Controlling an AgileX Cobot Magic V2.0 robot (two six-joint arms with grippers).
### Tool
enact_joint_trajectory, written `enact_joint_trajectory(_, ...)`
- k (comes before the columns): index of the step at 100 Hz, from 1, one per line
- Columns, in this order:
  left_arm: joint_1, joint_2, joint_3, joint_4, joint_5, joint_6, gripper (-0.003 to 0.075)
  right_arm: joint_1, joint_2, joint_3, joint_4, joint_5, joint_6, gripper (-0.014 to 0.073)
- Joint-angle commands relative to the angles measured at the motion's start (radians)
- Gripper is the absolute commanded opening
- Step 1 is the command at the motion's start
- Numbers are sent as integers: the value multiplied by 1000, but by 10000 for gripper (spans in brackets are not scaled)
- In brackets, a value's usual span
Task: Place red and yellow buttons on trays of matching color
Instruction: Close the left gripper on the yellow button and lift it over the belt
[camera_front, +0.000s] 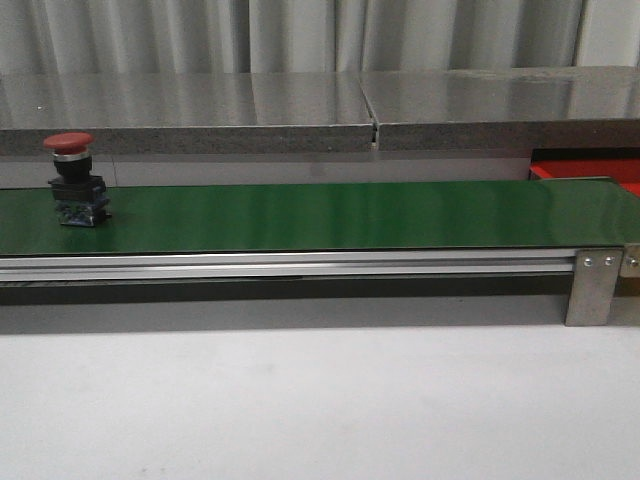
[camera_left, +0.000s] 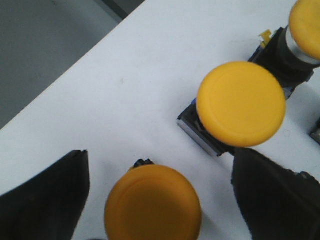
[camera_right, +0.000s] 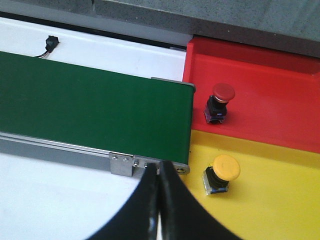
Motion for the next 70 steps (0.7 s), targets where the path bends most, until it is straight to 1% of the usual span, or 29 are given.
enact_joint_trajectory(1,2,-50,-31,6,-49,-2,411,2,-3,-26,3,-67,-7,-68)
enact_joint_trajectory(12,2,-50,-31,8,-45,-2,246,2,-3,-26,3,-67,-7,-68)
enact_joint_trajectory(17,2,-50,-31,8,-35,-2,150,2,-3,-26,3,-67,-7,-68)
enact_joint_trajectory(19,2,-52,-31,8,-31,-2,127,2,-3,-26,3,-67,-7,-68)
enact_joint_trajectory(22,2,-55,-31,10,-24,-2,72,2,-3,-26,3,-67,-7,-68)
enact_joint_trajectory(29,2,-67,-31,16,-8,-2,-21,2,-3,-26,3,-67,-7,-68)
enact_joint_trajectory(46,2,-120,-31,28,27,-2,-19,2,-3,-26,3,-67,-7,-68)
enact_joint_trajectory(70,2,-242,-31,24,126,-2,-19,2,-3,-26,3,-67,-7,-68)
